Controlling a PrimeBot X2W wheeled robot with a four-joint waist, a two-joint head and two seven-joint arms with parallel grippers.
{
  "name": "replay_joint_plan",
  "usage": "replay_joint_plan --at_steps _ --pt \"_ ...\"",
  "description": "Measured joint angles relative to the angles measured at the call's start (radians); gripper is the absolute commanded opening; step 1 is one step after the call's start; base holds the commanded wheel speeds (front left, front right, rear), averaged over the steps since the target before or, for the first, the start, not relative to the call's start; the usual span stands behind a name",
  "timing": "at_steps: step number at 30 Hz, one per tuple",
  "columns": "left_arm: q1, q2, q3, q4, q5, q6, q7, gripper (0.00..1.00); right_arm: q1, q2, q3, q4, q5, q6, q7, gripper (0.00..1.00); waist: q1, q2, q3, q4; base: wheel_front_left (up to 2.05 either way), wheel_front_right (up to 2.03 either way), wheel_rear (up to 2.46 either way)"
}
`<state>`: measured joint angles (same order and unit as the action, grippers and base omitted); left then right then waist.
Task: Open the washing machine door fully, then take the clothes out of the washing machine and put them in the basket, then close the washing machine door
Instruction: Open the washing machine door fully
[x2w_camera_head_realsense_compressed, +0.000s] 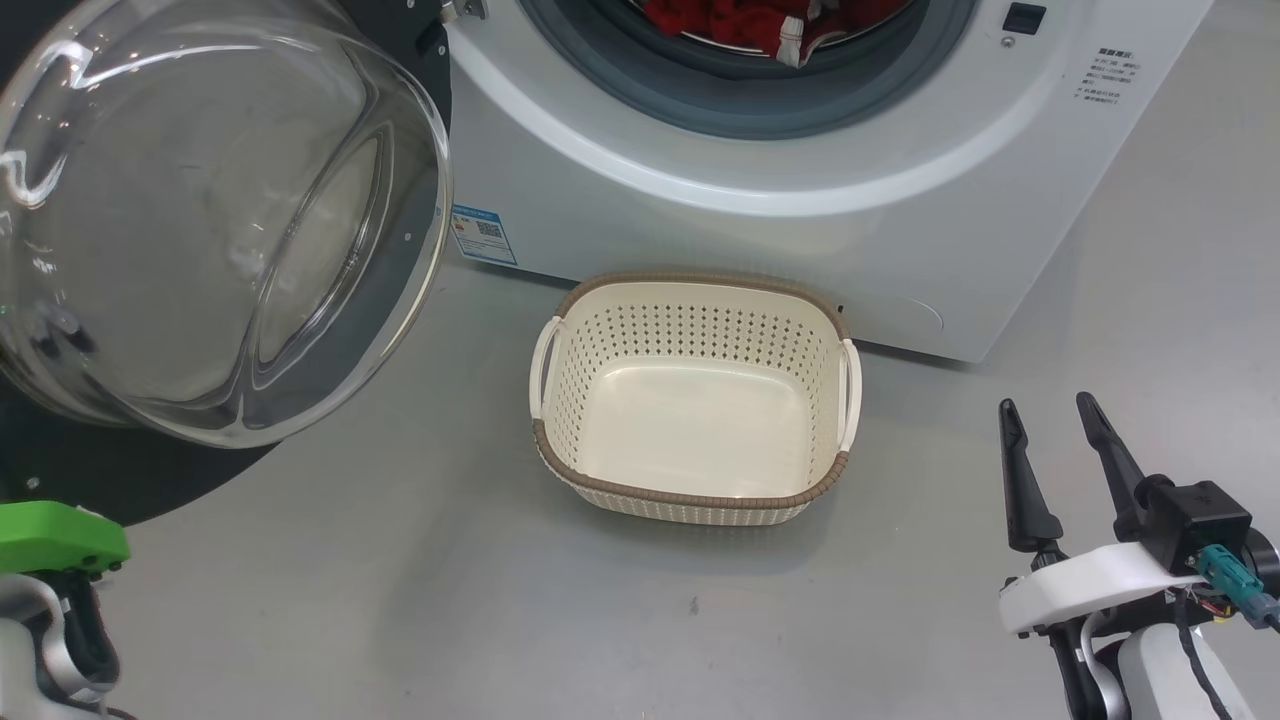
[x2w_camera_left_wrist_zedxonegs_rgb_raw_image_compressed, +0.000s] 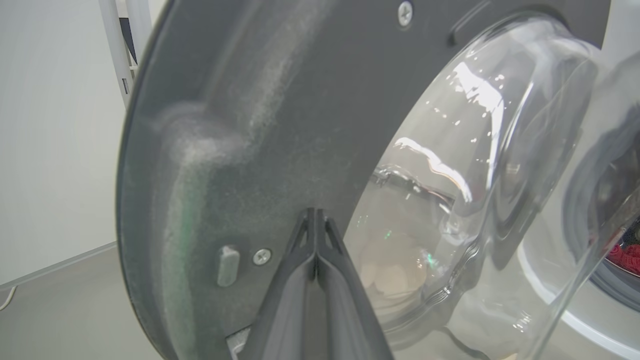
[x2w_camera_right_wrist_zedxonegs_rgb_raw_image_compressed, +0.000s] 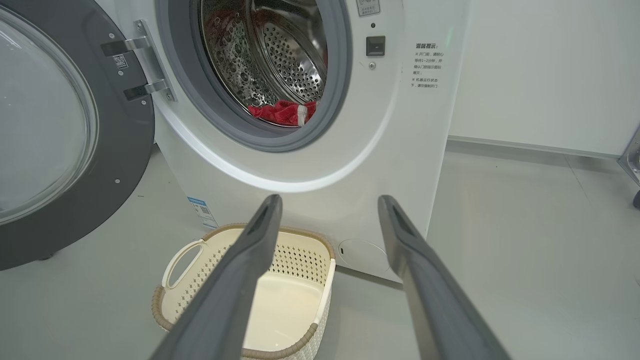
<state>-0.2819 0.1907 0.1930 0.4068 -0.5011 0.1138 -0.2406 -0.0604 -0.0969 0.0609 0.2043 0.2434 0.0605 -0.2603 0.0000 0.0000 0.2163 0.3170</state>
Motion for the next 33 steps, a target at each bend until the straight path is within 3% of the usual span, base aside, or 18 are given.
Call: replay_joint_plan --at_steps 14,26,27,28,29,30,31,33 --pt "0.179 -0.102 -0.093 -0.12 0.082 -0.006 -0.009 0.0 0.022 0.011 -0.016 0.033 0.001 0.009 0.0 1.0 0.0 0.0 -0.07 -0.014 0.0 0.0 0.0" --pt "0.3 -0.12 -0.218 -0.23 0.131 -0.05 -0.01 0.0 0.061 0.034 -0.005 0.042 0.002 0.01 0.0 1.0 0.0 0.0 -0.131 -0.025 0.0 0.0 0.0" --pt "0.304 -0.121 -0.227 -0.237 0.133 -0.051 -0.01 0.09 0.062 0.034 -0.004 0.042 0.002 0.01 0.0 1.0 0.0 0.0 -0.133 -0.028 0.0 0.0 0.0" --pt "0.31 -0.122 -0.234 -0.244 0.133 -0.058 -0.01 0.09 0.063 0.034 -0.002 0.042 0.002 0.01 0.0 1.0 0.0 0.0 -0.135 -0.032 0.0 0.0 0.0" --pt "0.316 -0.122 -0.242 -0.249 0.133 -0.063 -0.007 0.4 0.065 0.035 0.0 0.042 0.002 0.01 0.0 1.0 0.0 0.0 -0.136 -0.036 0.0 0.0 0.0" --pt "0.323 -0.122 -0.251 -0.255 0.133 -0.066 -0.007 0.55 0.065 0.035 0.003 0.042 0.002 0.011 0.0 1.0 0.0 0.0 -0.138 -0.041 0.0 0.0 0.0" --pt "0.329 -0.123 -0.26 -0.258 0.133 -0.068 -0.004 1.0 0.066 0.035 0.005 0.042 0.002 0.012 0.0 1.0 0.0 0.0 -0.139 -0.045 0.0 0.0 0.0" --pt "0.34 -0.123 -0.27 -0.27 0.133 -0.071 0.002 1.0 0.066 0.036 0.01 0.042 0.002 0.017 0.0 1.0 0.0 0.0 -0.142 -0.057 0.0 0.0 0.0"
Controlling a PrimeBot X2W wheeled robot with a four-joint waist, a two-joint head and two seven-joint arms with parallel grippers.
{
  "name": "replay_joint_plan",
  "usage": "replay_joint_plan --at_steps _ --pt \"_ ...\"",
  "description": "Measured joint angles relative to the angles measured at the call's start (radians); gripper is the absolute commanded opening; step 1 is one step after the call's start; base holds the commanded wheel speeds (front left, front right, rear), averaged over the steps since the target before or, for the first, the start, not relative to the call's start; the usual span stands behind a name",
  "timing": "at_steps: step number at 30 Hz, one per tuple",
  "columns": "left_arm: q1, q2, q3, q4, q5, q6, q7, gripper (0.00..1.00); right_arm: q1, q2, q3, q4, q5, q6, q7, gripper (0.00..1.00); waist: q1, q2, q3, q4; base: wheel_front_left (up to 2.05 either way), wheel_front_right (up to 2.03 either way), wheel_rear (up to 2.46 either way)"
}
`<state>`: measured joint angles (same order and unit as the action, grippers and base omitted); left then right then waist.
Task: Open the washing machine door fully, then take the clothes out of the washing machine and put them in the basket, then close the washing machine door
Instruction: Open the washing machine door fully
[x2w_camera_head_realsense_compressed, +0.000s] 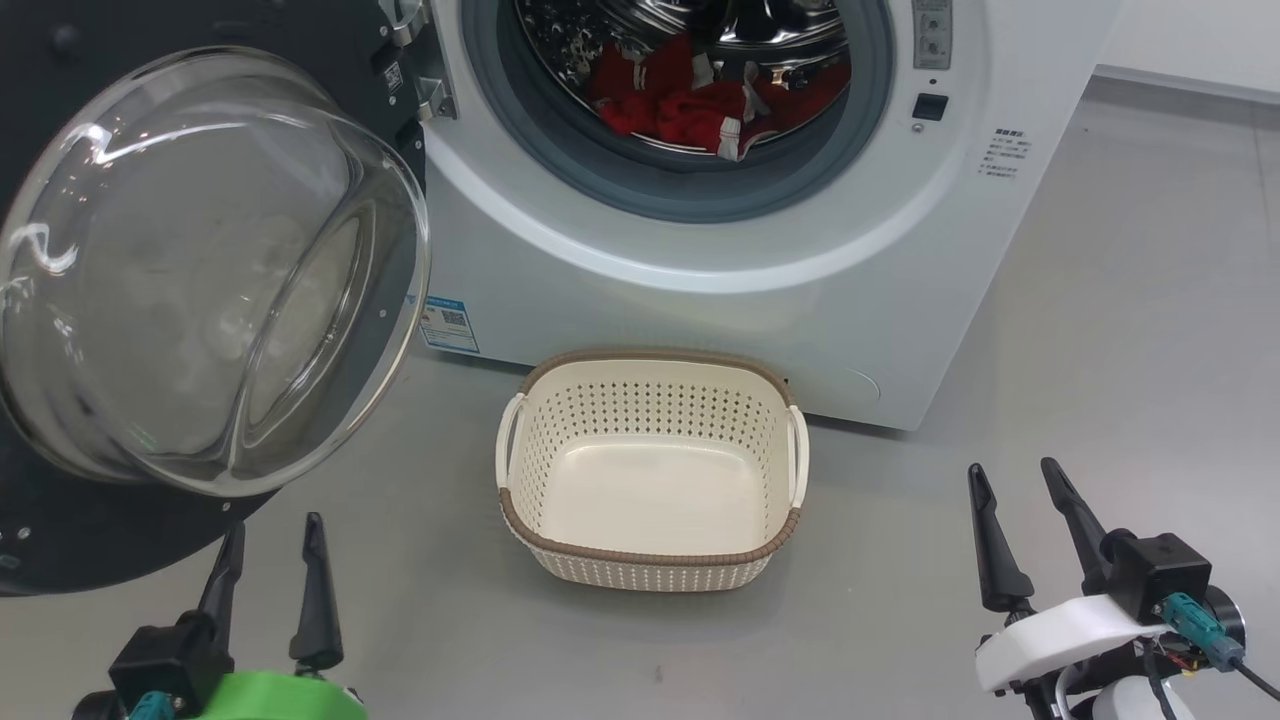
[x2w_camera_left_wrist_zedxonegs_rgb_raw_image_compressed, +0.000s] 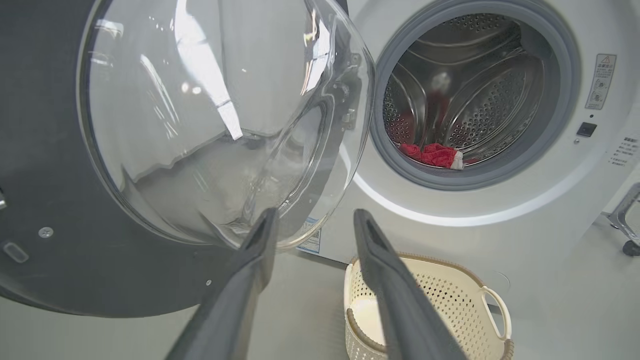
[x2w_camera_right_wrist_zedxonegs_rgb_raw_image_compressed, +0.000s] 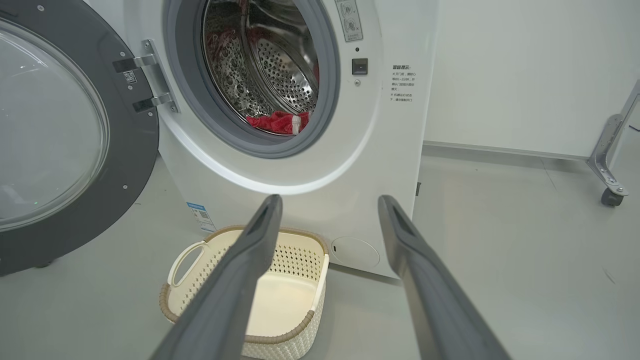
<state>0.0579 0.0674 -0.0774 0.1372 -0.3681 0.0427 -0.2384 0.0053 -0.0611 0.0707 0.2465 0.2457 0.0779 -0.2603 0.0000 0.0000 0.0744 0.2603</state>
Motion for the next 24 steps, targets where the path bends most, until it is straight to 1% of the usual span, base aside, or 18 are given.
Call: replay_joint_plan --at_steps 7,10,13,19,24 --pt "0.014 0.001 -0.043 -0.031 0.01 -0.021 0.027 1.0 0.0 0.004 0.019 -0.006 -0.001 0.0 0.0 1.0 0.0 0.0 -0.009 -0.051 0.0 0.0 0.0" --pt "0.015 0.001 -0.057 -0.044 0.021 -0.023 0.036 1.0 0.0 0.005 0.029 -0.009 -0.002 0.0 0.0 1.0 0.0 0.0 -0.012 -0.078 0.0 0.0 0.0" --pt "0.015 0.003 -0.058 -0.05 0.027 -0.023 0.052 1.0 0.0 0.005 0.035 -0.011 -0.007 0.0 0.0 1.0 0.0 0.0 -0.014 -0.097 0.0 0.0 0.0" --pt "0.02 0.014 -0.052 -0.065 0.034 -0.021 0.072 1.0 0.0 0.007 0.06 -0.012 -0.011 0.003 0.0 1.0 0.0 0.0001 -0.019 -0.16 0.0 0.0 0.0" --pt "0.024 0.015 -0.043 -0.078 0.039 -0.003 0.093 1.0 0.0 0.007 0.064 -0.02 -0.011 0.003 0.0 1.0 0.0 0.0 -0.02 -0.211 0.0 0.0 0.0"
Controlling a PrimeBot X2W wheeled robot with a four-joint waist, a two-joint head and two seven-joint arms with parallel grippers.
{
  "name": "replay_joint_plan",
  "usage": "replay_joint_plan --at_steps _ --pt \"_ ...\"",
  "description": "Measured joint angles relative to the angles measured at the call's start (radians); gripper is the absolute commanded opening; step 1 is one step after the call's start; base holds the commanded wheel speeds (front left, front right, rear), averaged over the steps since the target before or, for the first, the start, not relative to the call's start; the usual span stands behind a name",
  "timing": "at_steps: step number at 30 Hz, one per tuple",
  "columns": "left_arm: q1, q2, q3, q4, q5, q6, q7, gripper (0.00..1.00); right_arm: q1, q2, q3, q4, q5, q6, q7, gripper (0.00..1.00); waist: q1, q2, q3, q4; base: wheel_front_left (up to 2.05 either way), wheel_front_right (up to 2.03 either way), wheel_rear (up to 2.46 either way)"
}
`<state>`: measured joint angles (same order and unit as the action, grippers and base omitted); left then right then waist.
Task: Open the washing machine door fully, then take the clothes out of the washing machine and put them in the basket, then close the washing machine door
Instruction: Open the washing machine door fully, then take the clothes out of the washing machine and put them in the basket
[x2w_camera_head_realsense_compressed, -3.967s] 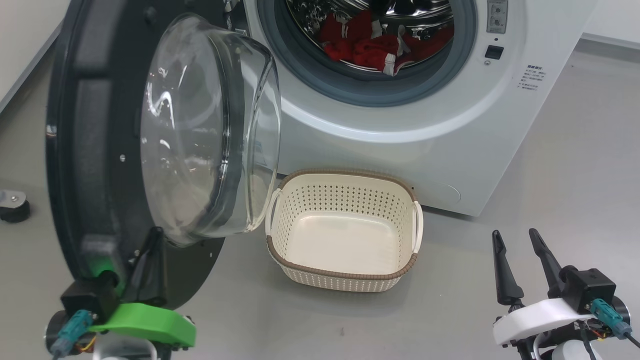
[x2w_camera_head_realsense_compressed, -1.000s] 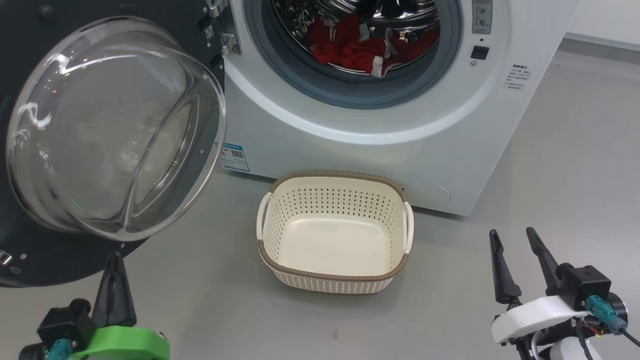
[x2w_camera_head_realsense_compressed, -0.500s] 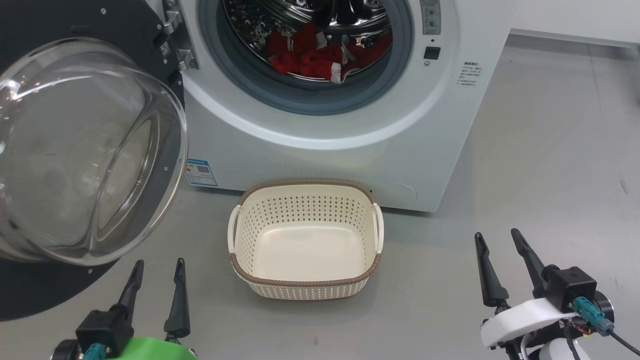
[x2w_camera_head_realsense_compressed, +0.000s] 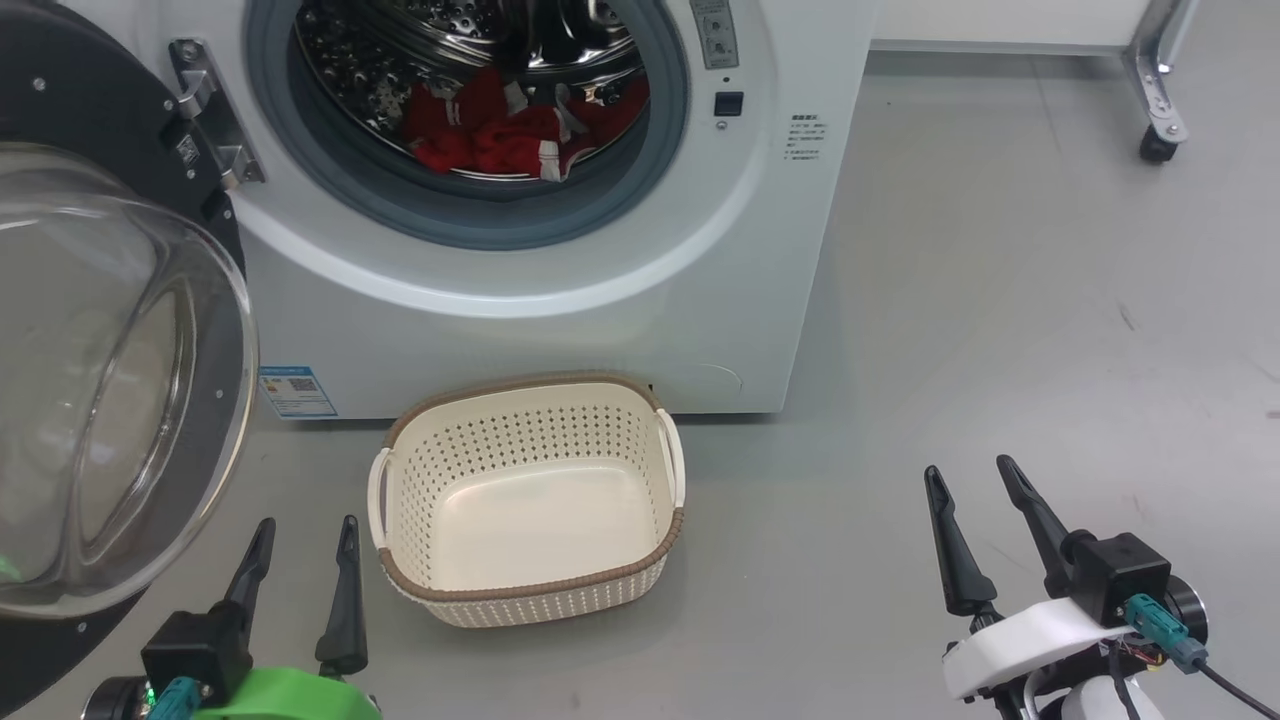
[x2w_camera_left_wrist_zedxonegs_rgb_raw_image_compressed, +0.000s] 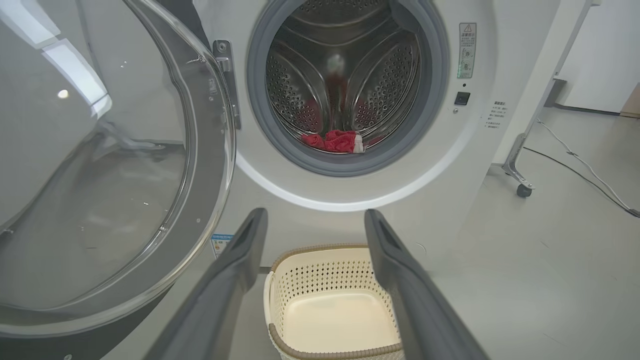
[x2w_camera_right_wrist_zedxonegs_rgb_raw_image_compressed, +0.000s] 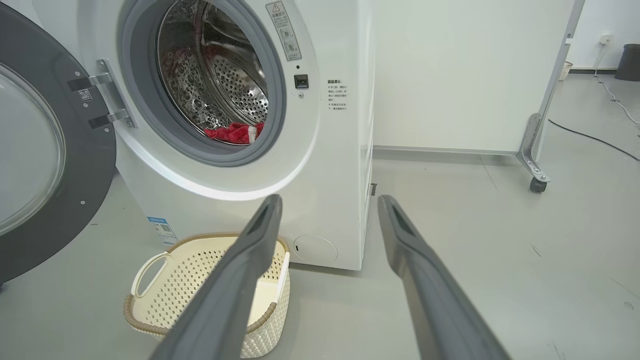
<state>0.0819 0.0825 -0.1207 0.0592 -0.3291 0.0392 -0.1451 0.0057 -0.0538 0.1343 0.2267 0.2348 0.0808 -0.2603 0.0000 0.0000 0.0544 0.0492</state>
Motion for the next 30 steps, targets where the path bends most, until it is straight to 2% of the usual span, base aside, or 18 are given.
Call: replay_joint_plan --at_steps 10,30 --pt "0.002 0.001 -0.008 -0.014 0.009 0.01 0.031 1.0 0.005 0.005 -0.004 -0.02 0.001 -0.004 0.0 1.0 0.0 0.0 0.004 -0.075 0.0 0.0 0.0" --pt "0.002 0.0 -0.011 -0.042 0.014 0.026 0.049 1.0 0.008 0.007 -0.003 -0.038 0.002 -0.006 0.0 1.0 0.0 0.0 0.016 -0.086 0.0 0.0 0.0"
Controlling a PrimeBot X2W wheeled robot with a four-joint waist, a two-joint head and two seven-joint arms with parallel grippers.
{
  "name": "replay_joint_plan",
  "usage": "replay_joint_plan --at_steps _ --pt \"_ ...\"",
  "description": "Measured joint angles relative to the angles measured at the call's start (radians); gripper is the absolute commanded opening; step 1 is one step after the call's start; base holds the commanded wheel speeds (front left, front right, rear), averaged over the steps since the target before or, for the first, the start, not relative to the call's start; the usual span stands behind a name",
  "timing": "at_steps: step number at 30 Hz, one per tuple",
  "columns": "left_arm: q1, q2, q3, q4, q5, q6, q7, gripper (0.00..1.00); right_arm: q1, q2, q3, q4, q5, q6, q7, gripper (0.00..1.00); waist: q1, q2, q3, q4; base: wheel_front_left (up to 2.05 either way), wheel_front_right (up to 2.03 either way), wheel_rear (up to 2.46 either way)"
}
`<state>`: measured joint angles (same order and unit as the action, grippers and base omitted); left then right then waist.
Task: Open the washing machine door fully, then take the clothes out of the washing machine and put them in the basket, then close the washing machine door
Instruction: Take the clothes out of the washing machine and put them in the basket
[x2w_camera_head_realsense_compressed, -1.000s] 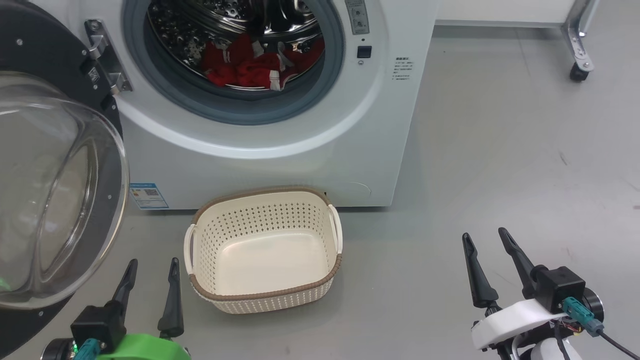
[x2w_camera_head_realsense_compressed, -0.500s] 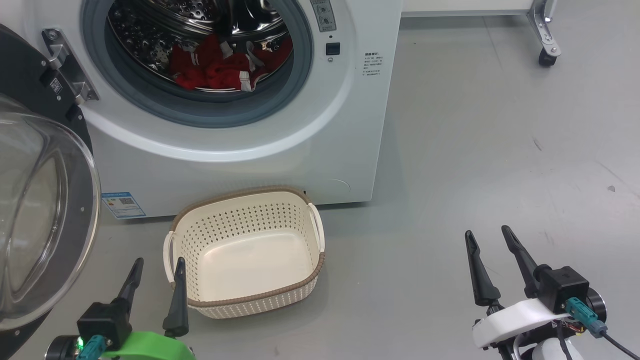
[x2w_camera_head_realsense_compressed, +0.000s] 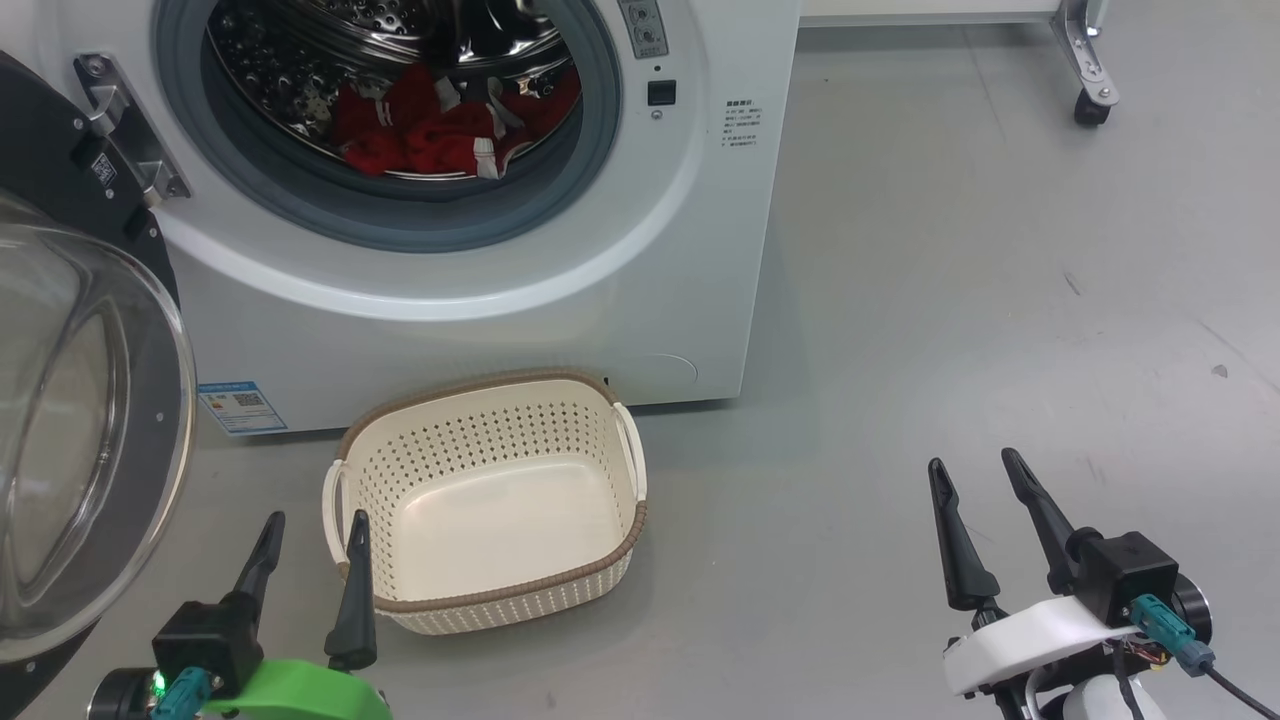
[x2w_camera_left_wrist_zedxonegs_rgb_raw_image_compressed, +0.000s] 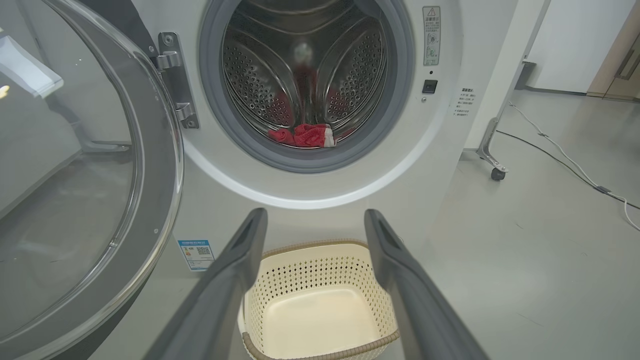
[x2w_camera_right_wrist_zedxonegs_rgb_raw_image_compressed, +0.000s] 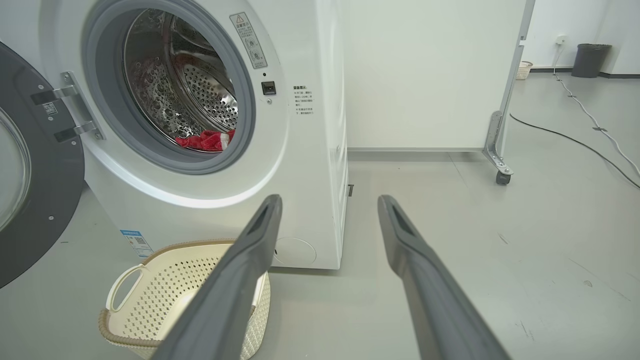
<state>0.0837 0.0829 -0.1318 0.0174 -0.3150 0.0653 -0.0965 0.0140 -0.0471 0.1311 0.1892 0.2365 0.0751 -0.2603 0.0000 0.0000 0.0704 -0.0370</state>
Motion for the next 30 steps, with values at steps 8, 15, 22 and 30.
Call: replay_joint_plan --at_steps 8,15,22,30 --pt "0.0 -0.002 -0.008 -0.024 0.0 0.0 0.0 1.0 0.0 0.001 0.001 -0.005 0.0 0.0 0.0 1.0 0.0 0.0 0.004 -0.004 0.02 -0.02 0.0" --pt "0.0 -0.003 -0.016 -0.031 0.0 0.0 0.0 1.0 0.0 0.002 0.001 -0.007 0.0 0.0 0.0 1.0 -0.0001 0.0 0.004 -0.006 0.26 -0.26 0.0" --pt "0.0 -0.003 -0.018 -0.033 0.0 0.0 0.0 1.0 0.001 0.002 0.003 -0.008 0.001 0.0 0.0 1.0 0.0 0.0 0.003 -0.008 0.58 -0.58 0.0" --pt "0.0 -0.003 -0.019 -0.039 0.0 0.0 0.0 1.0 0.007 0.002 0.003 -0.008 0.007 0.002 0.0 1.0 0.0 0.0 0.005 -0.008 0.89 -0.89 0.0"
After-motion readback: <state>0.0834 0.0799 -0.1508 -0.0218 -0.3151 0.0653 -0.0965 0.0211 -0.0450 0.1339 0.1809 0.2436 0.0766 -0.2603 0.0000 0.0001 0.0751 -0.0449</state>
